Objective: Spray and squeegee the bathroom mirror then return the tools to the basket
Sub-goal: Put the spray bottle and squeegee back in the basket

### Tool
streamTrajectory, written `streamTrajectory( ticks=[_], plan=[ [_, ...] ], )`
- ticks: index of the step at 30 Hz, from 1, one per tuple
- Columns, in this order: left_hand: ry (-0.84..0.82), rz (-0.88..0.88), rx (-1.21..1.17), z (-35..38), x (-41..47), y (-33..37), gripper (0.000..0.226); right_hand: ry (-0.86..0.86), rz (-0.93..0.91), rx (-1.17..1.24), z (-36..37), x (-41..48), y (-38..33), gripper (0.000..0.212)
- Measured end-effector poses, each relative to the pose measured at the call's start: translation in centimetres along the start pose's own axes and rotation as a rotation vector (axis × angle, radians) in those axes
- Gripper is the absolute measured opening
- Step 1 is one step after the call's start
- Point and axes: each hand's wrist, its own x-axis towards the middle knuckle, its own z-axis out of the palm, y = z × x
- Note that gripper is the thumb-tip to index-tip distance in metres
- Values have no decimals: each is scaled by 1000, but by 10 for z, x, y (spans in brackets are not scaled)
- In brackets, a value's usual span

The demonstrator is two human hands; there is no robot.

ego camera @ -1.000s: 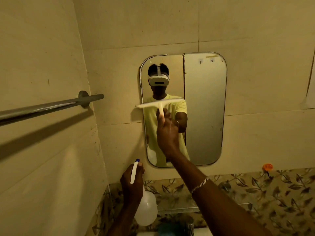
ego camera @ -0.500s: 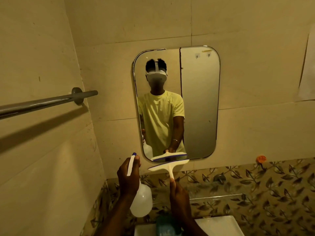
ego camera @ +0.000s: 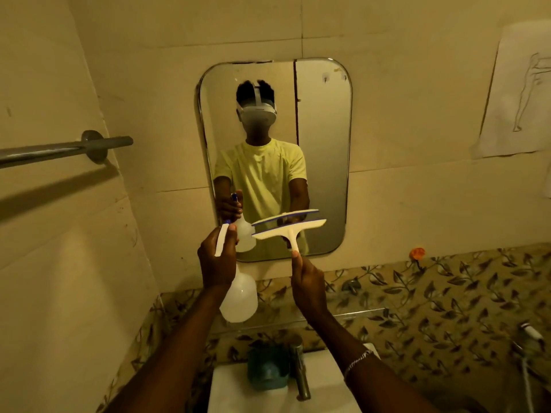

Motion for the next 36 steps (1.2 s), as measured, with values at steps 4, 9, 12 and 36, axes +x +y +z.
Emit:
streamTrajectory(
  ticks=[4,9,12,36],
  plan=[
    [-8,-26,-10,20,0,11,29,7,-14,-19,-20,13,-1,45],
    [-60,-29,-67,51,-6,23,34,41,-27,-30,-51,20,-4,38],
    [-114,-33,-78,74,-16,28,36,66,-24,-31,-73,22,5,39],
    [-945,-212,-267,332,-276,86,40,211,556,-261,-385,-80,173,12]
  ],
)
